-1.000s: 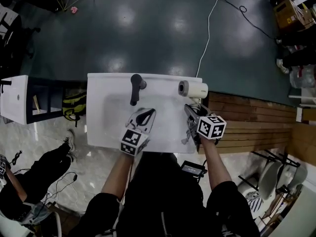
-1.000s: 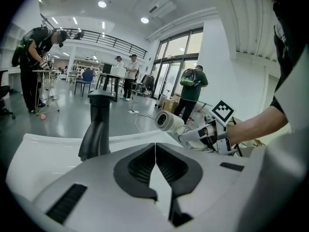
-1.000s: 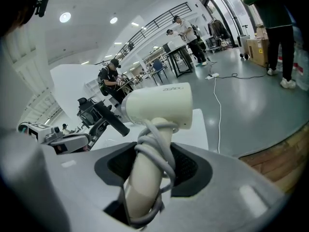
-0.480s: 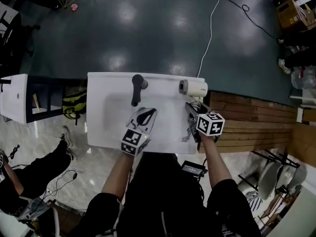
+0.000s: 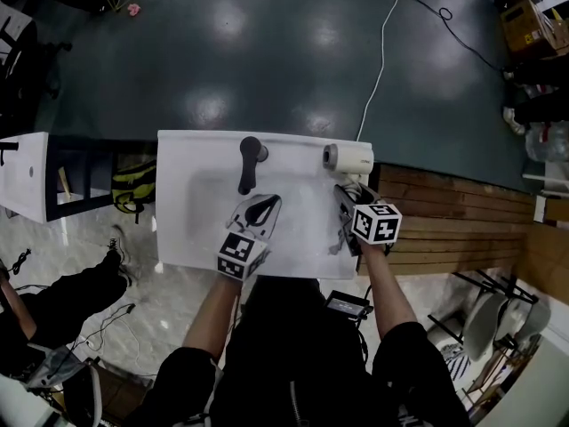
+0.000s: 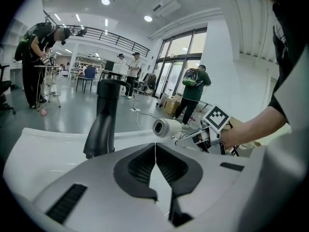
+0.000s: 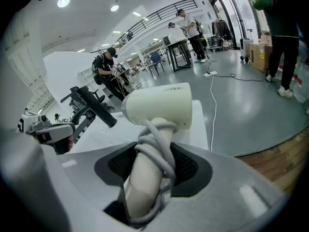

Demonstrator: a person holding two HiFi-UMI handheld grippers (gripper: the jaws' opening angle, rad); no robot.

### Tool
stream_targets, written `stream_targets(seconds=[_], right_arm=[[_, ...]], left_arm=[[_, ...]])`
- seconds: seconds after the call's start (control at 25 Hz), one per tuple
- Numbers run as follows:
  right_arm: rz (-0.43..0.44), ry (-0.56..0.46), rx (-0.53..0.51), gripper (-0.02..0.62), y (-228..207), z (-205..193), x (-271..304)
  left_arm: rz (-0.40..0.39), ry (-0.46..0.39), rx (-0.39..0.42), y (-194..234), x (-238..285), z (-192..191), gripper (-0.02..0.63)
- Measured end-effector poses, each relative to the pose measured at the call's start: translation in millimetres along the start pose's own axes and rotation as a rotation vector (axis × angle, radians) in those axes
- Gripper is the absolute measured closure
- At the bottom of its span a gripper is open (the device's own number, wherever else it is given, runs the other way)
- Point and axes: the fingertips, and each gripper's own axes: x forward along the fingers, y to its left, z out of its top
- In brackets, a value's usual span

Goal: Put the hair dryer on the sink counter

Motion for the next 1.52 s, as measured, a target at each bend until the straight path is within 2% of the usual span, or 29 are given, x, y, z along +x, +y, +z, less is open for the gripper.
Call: stream_targets(seconds=[0.84,1.52], right_arm=[[-0.053,0.031,-0.026,0.391,-10.1,-11.7,2.1],[-0.110,0.067,-0.096,0.390,-11.7,-11.0,6.0]], left_arm=[[-0.026,0.010,-0.002,-5.8,4.8,-12.4,0.592],[-0.019,0.018,-0.016,-4.6,5.6,-18.5,0.592]])
